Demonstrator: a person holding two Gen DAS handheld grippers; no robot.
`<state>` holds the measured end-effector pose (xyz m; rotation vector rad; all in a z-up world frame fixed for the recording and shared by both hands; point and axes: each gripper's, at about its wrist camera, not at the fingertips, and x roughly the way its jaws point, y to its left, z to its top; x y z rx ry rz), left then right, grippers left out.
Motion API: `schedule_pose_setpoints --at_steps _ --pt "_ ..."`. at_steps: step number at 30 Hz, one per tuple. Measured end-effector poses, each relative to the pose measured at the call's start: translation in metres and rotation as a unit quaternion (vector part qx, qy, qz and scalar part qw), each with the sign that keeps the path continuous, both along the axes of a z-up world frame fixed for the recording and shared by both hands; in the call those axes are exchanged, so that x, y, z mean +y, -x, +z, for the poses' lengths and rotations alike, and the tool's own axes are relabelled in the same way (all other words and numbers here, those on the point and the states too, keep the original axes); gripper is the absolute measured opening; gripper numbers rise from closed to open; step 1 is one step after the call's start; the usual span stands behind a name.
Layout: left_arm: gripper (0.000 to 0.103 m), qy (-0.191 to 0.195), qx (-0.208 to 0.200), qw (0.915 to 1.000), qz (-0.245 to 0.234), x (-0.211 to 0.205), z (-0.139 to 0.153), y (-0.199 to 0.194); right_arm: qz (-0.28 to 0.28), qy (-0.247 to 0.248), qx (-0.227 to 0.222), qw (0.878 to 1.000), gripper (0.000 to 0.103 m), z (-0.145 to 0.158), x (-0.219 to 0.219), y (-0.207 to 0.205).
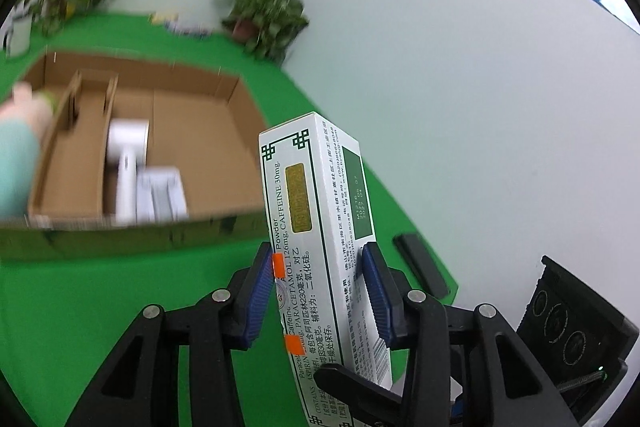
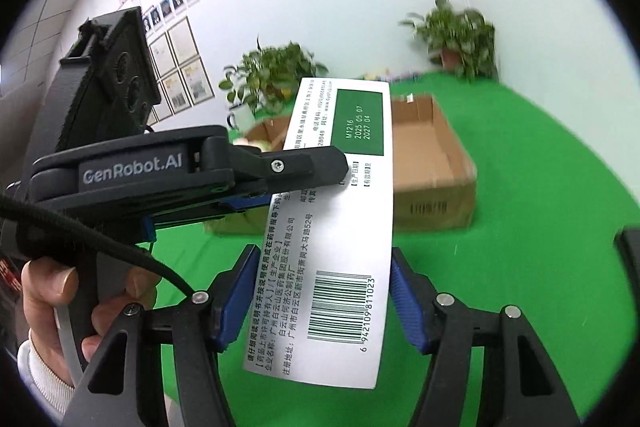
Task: Organize objects
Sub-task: 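Lift the medicine box with both tools and carry it over the box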
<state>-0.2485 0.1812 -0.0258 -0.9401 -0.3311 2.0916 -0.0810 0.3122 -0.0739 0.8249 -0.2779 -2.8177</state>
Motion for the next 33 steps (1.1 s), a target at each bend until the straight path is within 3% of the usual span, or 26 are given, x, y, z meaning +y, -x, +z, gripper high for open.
schedule_pose_setpoints --at_steps 1,9,15,19,23,33 --pt "0.041 -0.002 0.010 0.9999 0.001 0.001 0.006 -0.020 0.001 -0.007 0.007 1.000 0.061 0.008 0.000 0.003" --pt "0.041 -0.001 0.086 0.9963 0.011 0.005 0.100 0.006 0.008 -0.032 0.057 0.998 0.061 0.070 -0.001 0.050" --pt "0.041 0.003 0.068 0.9976 0.011 0.019 0.140 0.073 0.017 -0.036 0.037 0.999 0.061 0.098 0.007 0.114" --pt "0.041 0.010 0.034 0.9993 0.007 0.031 0.132 0.116 0.017 -0.031 -0.002 0.999 0.061 0.095 0.013 0.155" --pt "0.041 0.017 0.005 0.9998 0.002 0.043 0.101 0.151 0.013 -0.026 -0.036 0.999 0.061 0.080 0.019 0.176" --pt "0.040 0.049 -0.081 0.9956 -0.001 0.062 -0.018 0.228 0.015 -0.001 -0.123 0.992 0.061 0.010 0.034 0.227"
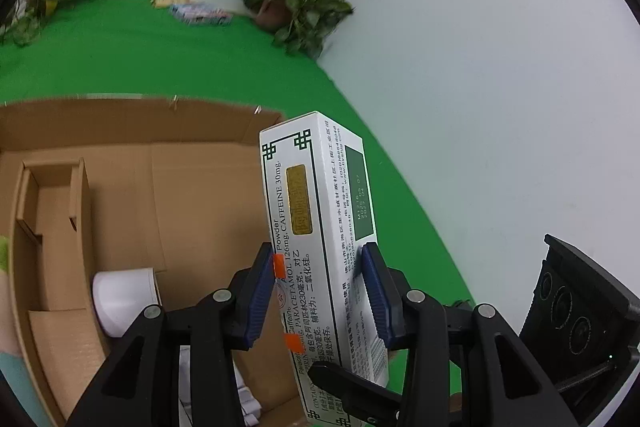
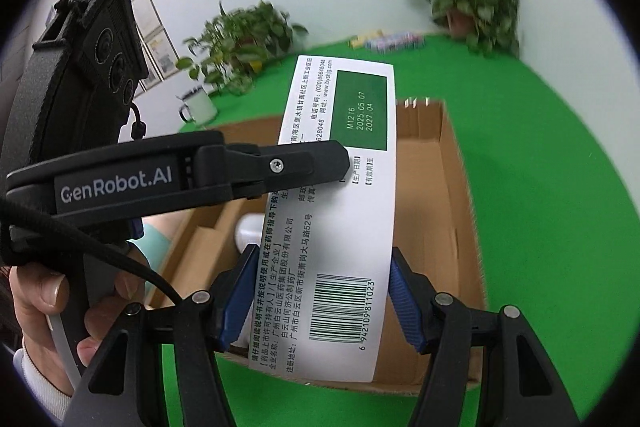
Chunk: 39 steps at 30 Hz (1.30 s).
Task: Organize objects
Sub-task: 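Lift the medicine box with both tools and carry it over the box, then lower the medicine box beside the phone stand and open both tools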
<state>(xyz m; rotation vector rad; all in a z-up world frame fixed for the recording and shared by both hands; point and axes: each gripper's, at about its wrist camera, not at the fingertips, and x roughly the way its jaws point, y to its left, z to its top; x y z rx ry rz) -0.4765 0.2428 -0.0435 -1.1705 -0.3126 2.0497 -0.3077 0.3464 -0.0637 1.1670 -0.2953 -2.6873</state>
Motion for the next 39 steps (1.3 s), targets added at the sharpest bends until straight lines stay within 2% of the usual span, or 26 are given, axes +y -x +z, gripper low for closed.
schedule_pose_setpoints --at_steps 7,10,18,23,27,29,31,32,34,36,38,39 --pt "0.040 0.019 -0.063 0.9978 0.003 0.006 -0.075 0.034 0.007 0.008 -0.060 0.998 0.061 -0.049 0.004 0.027" --pt "0.041 0.021 -0.091 0.9956 -0.001 0.009 -0.099 0.044 0.010 0.002 -0.080 0.997 0.061 -0.064 0.000 0.024" --pt "0.046 0.047 -0.101 0.9937 0.006 0.013 -0.112 0.050 0.001 -0.018 -0.101 0.995 0.061 -0.073 -0.008 0.019" --pt "0.049 0.048 -0.069 0.9962 0.024 -0.001 -0.093 0.045 -0.012 -0.040 -0.116 0.992 0.061 -0.082 -0.018 0.011" --pt "0.049 0.053 -0.028 0.9973 0.042 -0.024 -0.071 0.029 -0.016 -0.053 -0.126 0.991 0.062 -0.081 -0.029 0.010" --pt "0.051 0.064 0.004 0.9961 0.061 -0.036 -0.058 0.017 -0.019 -0.047 -0.133 0.990 0.065 -0.082 -0.032 0.009" --pt "0.052 0.069 0.034 0.9937 0.082 -0.054 -0.046 0.001 -0.021 -0.031 -0.149 0.988 0.074 -0.087 -0.032 0.008" --pt "0.053 0.071 0.047 0.9920 0.093 -0.063 -0.041 -0.006 -0.018 -0.034 -0.145 0.989 0.075 -0.086 -0.034 0.006" --pt "0.058 0.092 0.090 0.9844 0.120 -0.079 -0.034 -0.025 -0.019 -0.041 -0.127 0.991 0.078 -0.078 -0.039 -0.003" --pt "0.065 0.119 0.137 0.9720 0.149 -0.096 -0.029 -0.046 -0.020 -0.035 -0.092 0.995 0.079 -0.064 -0.038 -0.014" --pt "0.072 0.144 0.179 0.9570 0.177 -0.111 -0.026 -0.067 -0.038 -0.050 -0.031 0.998 0.081 -0.049 -0.037 -0.035" --pt "0.079 0.156 0.199 0.9479 0.194 -0.117 -0.027 -0.080 -0.053 -0.066 0.007 0.996 0.084 -0.042 -0.039 -0.048"
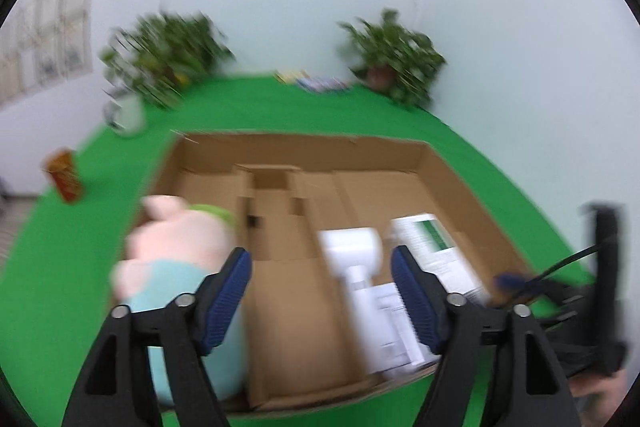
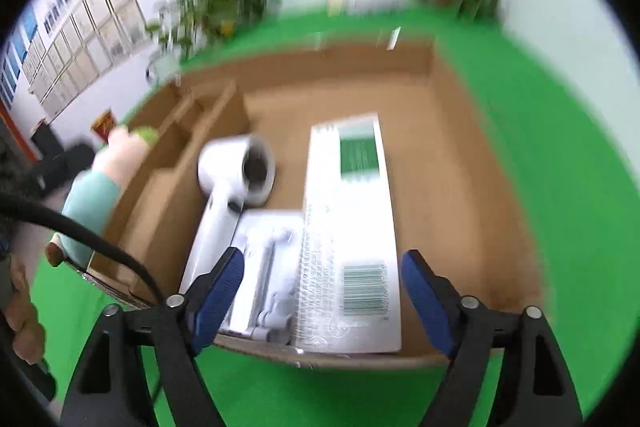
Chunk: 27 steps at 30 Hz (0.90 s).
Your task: Organize objects
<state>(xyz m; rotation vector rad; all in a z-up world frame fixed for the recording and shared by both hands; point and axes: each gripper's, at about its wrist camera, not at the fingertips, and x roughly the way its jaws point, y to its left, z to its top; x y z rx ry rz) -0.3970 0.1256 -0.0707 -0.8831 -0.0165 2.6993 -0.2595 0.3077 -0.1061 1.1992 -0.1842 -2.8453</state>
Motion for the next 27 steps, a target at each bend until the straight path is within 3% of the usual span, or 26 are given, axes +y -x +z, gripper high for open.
schedule_pose_setpoints --at_steps 3,5,7,9,13,14,27 --pt "0.102 0.015 0.056 0.9974 0.043 -0.025 -0.008 -0.046 -0.032 -0.026 0.096 0.995 0.090 0.006 -0.007 -0.035" --pt "0.102 0.022 0.076 0.9947 0.066 -0.038 -0.017 -0.071 -0.040 -0.048 0.137 0.989 0.094 0.000 -0.014 -0.045" --pt "0.102 0.038 0.061 0.9942 0.080 -0.039 -0.039 -0.078 -0.039 -0.069 0.163 0.984 0.101 -0.008 -0.022 -0.051" --pt "0.102 0.041 0.050 0.9936 0.093 -0.039 -0.054 -0.077 -0.036 -0.073 0.170 0.982 0.102 -0.009 -0.029 -0.046" --pt "0.102 0.085 0.068 0.9878 0.112 -0.025 -0.075 -0.072 -0.035 -0.071 0.141 0.987 0.102 -0.019 -0.035 -0.034" --pt "0.102 0.085 0.068 0.9877 0.112 -0.025 -0.077 -0.070 -0.038 -0.090 0.147 0.984 0.102 -0.020 -0.038 -0.035" --pt "0.103 0.083 0.055 0.9887 0.112 -0.023 -0.071 -0.062 -0.040 -0.099 0.142 0.984 0.102 -0.024 -0.039 -0.035"
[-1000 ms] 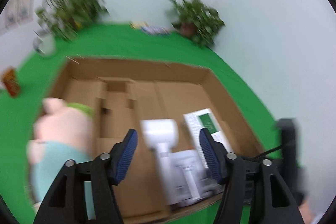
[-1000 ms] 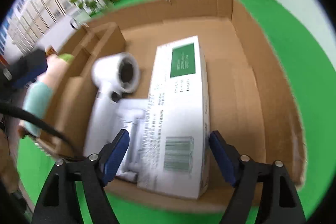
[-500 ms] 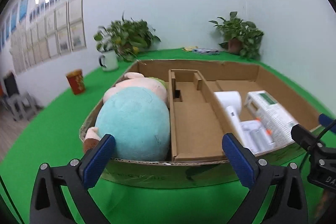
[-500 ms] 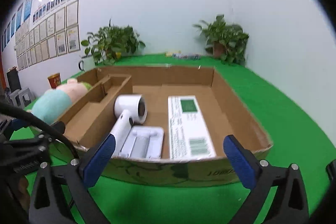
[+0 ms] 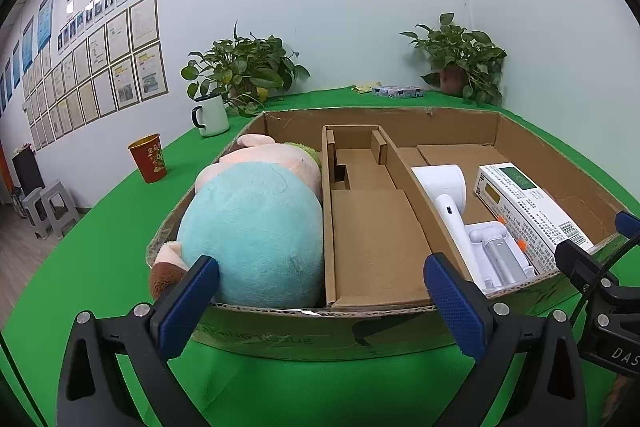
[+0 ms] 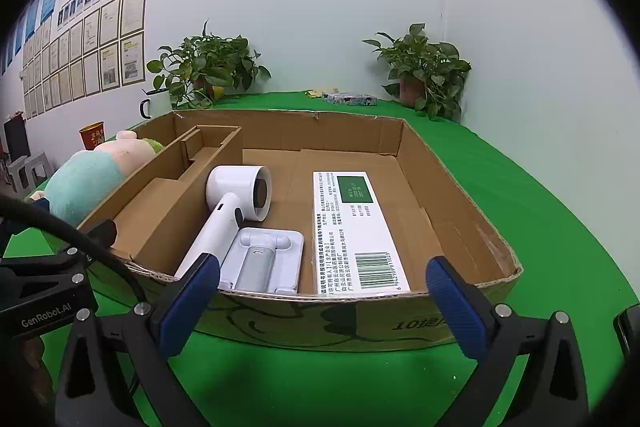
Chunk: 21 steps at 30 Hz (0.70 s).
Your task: Organize objects
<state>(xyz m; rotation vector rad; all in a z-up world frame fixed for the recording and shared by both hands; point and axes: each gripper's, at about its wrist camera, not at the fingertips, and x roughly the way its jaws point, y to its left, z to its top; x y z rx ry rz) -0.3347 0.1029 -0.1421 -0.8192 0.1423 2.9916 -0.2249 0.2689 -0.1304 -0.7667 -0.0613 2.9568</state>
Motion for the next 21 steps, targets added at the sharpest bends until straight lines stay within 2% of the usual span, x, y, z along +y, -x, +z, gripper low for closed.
schedule_pose_setpoints --at_steps 21 --pt "0.103 0.002 -0.001 1.0000 0.001 -0.0003 0.0005 -0.0004 -0.002 0.001 0.000 1.000 0.102 0.0012 -0.0003 -0.0029"
